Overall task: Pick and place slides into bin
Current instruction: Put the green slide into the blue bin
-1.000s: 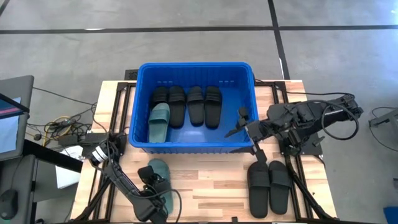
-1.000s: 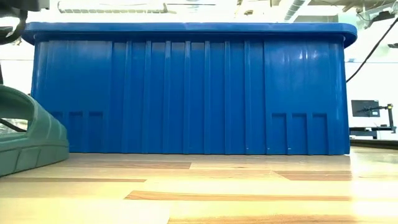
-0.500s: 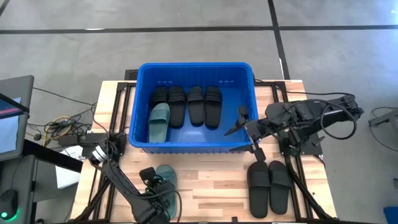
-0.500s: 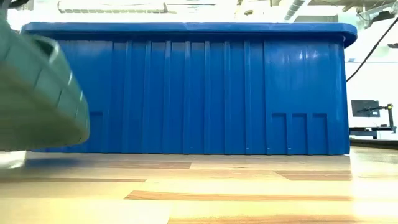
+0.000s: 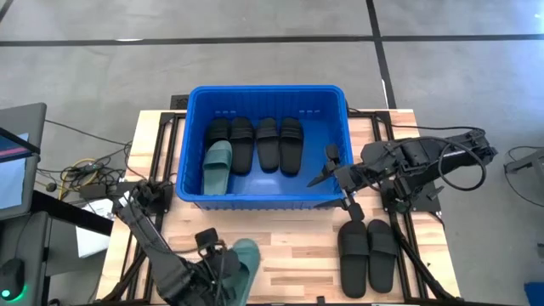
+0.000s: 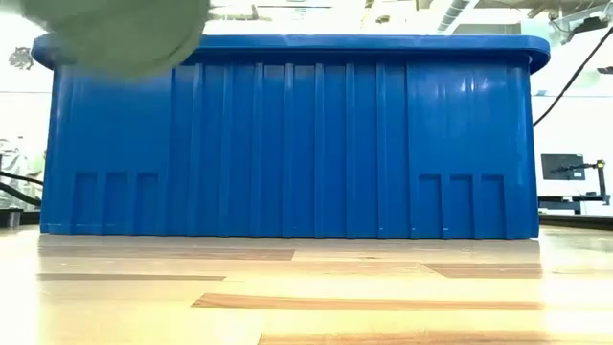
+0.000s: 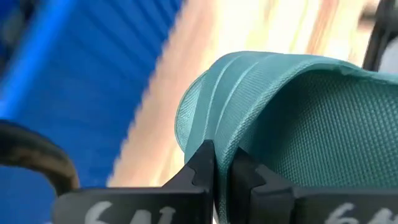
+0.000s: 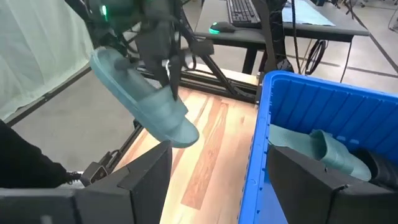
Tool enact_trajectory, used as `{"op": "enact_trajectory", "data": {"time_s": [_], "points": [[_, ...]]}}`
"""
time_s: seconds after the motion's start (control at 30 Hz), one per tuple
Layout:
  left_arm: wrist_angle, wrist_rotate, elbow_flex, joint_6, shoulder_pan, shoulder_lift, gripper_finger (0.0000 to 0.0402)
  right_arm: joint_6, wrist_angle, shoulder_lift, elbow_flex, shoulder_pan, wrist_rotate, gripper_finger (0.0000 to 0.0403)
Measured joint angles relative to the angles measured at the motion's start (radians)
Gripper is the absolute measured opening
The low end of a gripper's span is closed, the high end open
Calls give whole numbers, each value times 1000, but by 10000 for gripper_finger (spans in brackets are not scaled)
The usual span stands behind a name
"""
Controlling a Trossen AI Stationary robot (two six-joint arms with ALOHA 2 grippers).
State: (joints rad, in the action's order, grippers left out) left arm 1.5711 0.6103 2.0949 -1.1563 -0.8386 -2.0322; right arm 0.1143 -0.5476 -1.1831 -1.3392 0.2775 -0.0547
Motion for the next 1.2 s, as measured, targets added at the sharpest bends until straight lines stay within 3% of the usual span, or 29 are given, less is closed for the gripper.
{"op": "enact_trajectory", "data": {"time_s": [0.23,0.43,0.87,1.03,1.2], "points": [[0,270,183,176,86,4,0,-2,-10,0,0,4,0,249],[0,369,262,505,217,4,0,-18,-31,9,0,3,0,249],[1,393,244,1037,635,105,0,-134,-6,79,0,-30,73,249],[0,325,240,1158,797,109,0,-134,65,108,0,-32,117,249],[-2,287,144,1224,920,109,0,-150,102,130,0,-31,178,249]]}}
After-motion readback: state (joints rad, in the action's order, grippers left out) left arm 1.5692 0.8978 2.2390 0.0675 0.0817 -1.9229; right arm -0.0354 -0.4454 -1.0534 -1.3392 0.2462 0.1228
